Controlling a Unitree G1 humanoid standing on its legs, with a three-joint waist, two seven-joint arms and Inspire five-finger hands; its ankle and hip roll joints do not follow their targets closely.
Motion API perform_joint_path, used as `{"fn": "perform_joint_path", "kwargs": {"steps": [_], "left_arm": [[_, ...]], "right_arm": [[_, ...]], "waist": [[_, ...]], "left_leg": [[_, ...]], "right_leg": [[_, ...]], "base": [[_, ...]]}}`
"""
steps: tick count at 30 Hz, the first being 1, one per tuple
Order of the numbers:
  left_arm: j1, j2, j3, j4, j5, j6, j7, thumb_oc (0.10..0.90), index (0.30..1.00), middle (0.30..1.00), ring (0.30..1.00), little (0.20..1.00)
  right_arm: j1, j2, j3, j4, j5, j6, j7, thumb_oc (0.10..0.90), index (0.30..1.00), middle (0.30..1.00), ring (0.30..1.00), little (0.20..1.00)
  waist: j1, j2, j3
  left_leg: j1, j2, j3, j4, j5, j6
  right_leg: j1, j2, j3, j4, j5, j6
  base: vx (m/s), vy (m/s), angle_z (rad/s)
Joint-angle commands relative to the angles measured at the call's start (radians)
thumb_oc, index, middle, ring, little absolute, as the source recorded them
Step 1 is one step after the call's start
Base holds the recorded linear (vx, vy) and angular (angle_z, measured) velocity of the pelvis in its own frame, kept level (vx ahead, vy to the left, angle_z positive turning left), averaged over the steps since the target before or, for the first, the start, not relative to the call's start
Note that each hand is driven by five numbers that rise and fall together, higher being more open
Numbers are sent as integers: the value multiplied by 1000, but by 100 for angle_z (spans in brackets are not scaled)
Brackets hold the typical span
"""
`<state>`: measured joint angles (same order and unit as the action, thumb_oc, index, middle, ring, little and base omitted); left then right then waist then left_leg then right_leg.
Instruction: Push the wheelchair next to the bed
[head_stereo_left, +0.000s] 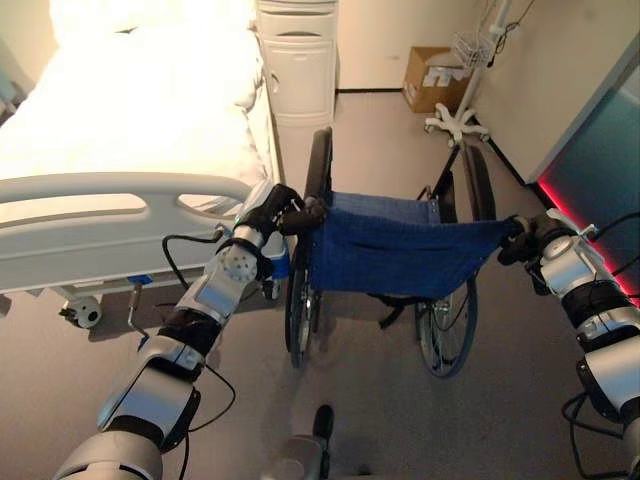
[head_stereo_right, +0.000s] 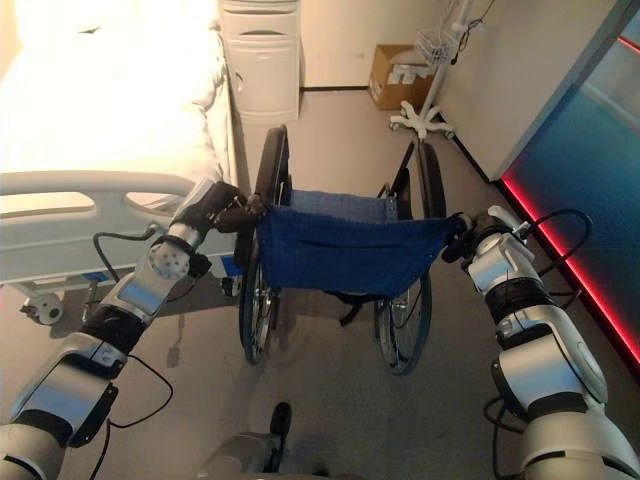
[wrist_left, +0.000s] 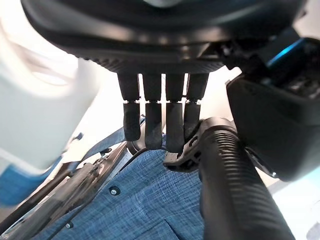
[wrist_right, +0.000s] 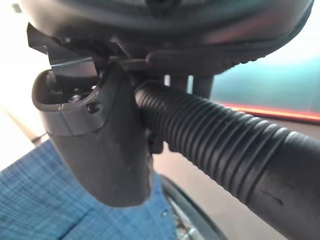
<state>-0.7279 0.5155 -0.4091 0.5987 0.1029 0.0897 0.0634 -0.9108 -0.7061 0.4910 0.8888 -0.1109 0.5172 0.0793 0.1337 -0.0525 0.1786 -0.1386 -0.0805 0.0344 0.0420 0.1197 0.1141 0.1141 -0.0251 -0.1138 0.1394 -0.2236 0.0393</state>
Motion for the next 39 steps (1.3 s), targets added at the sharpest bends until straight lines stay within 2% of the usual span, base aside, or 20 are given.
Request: {"fn": "perform_joint_path", "kwargs": {"steps": [1,5,6,7,8,9,12,14,16,18,20,23,24,26,29,32,34,35,38,39], "left_arm": [[156,-15,-140,167,69,118,-29,400,300,300,300,300],[162,-41,-141,186,41,96,6,400,300,300,300,300],[163,-50,-155,198,44,83,20,400,300,300,300,300],[164,-50,-158,200,43,79,23,400,300,300,300,300],[170,-53,-160,208,40,64,30,400,300,300,300,300],[181,-52,-155,208,33,55,37,400,300,300,300,300],[212,-51,-135,192,35,44,49,400,300,300,300,300],[232,-40,-117,145,52,41,37,400,300,300,300,300],[219,-40,-120,139,54,38,27,400,300,300,300,300],[205,-46,-125,137,56,44,24,400,300,300,300,300],[184,-51,-130,132,49,63,19,400,300,300,300,300],[153,-63,-134,138,54,65,3,400,300,300,300,300],[135,-63,-147,152,28,66,5,400,300,300,300,300],[116,-59,-157,164,16,67,-4,400,300,300,300,300],[118,-79,-165,157,36,69,-11,400,300,300,300,300],[113,-92,-177,156,32,74,3,400,300,300,300,300],[113,-99,-185,160,21,70,12,400,300,300,300,300],[114,-100,-186,159,20,69,13,400,300,300,300,300],[140,-106,-191,159,8,49,32,400,300,300,300,300],[145,-108,-191,156,10,45,31,400,300,300,300,300]], "right_arm": [[90,135,90,-54,35,-213,61,400,300,300,300,300],[100,160,94,-13,25,-275,16,400,300,300,300,300],[116,162,93,1,31,-304,-10,400,300,300,300,300],[118,162,93,2,32,-311,-14,400,300,300,300,300],[139,159,89,1,33,-329,-29,400,300,300,300,300],[166,152,80,-14,20,-344,-34,400,300,300,300,300],[189,139,86,-86,24,-292,-33,400,300,300,300,300],[195,108,76,-162,34,-191,-8,400,300,300,300,300],[179,90,72,-174,37,-147,15,400,300,300,300,300],[159,82,72,-171,38,-107,42,400,300,300,300,300],[115,79,81,-166,33,-54,68,400,300,300,300,300],[75,75,84,-131,39,-43,80,400,300,300,300,300],[50,82,94,-105,52,-44,98,400,300,300,300,300],[41,87,99,-95,53,-46,111,400,300,300,300,300],[52,91,88,-77,54,-51,119,400,300,300,300,300],[58,96,89,-84,64,-39,114,400,300,300,300,300],[77,98,91,-95,70,-35,107,400,300,300,300,300],[80,99,90,-97,71,-32,107,400,300,300,300,300],[132,104,89,-108,65,-25,82,400,300,300,300,300],[149,106,83,-112,67,-15,67,400,300,300,300,300]], "waist": [[27,-22,47],[45,-21,14],[35,-10,-1],[33,-10,-3],[20,-6,-10],[4,-3,-14],[-49,5,13],[-101,-20,47],[-120,-27,50],[-127,-18,52],[-129,-24,52],[-139,-34,49],[-146,-30,42],[-155,-24,46],[-172,-5,43],[-181,8,40],[-203,23,30],[-205,24,28],[-225,24,10],[-215,13,15]], "left_leg": [[-69,6,-20,134,-145,-57],[-75,-9,-14,137,-151,-33],[-63,-9,-24,132,-162,-17],[-63,-10,-25,133,-163,-15],[-48,-14,-36,134,-173,-8],[-24,-17,-47,138,-186,-5],[62,-13,-75,141,-229,-2],[152,-50,-143,166,-315,0],[192,-57,-178,159,-340,-11],[213,-43,-198,163,-355,-22],[226,-37,-214,167,-376,-35],[221,-38,-228,192,-406,-35],[242,-7,-223,200,-420,-62],[272,46,-183,196,-416,-92],[321,135,-138,162,-342,-135],[311,169,-130,165,-257,-162],[316,202,-118,202,-154,-187],[317,205,-117,205,-144,-188],[285,246,-77,338,25,-208],[223,231,-68,388,40,-198]], "right_leg": [[19,-134,23,19,254,109],[53,-158,47,150,355,117],[25,-122,83,280,390,119],[17,-117,88,295,393,119],[-26,-90,102,352,411,122],[-95,-90,101,395,431,120],[-316,-84,89,355,422,105],[-453,-116,68,158,437,105],[-454,-129,75,-16,424,111],[-433,-123,81,-116,406,112],[-438,-120,89,-88,399,110],[-420,-108,123,-95,383,110],[-429,-115,131,13,378,108],[-435,-136,93,65,366,106],[-415,-138,69,71,344,98],[-378,-130,54,56,317,82],[-353,-113,39,53,292,55],[-349,-112,37,52,290,52],[-293,-89,14,45,255,4],[-252,-84,17,38,242,-10]], "base": [[172,140,-34],[183,159,-8],[200,136,0],[268,141,9],[305,100,13],[368,90,19],[416,4,34],[651,-163,60],[506,-165,95],[375,-137,96],[322,-190,45],[461,-285,28],[441,-221,42],[509,-254,53],[420,-231,22],[344,-194,45],[371,-153,37],[320,-92,13],[358,-116,19],[395,-147,27]]}}
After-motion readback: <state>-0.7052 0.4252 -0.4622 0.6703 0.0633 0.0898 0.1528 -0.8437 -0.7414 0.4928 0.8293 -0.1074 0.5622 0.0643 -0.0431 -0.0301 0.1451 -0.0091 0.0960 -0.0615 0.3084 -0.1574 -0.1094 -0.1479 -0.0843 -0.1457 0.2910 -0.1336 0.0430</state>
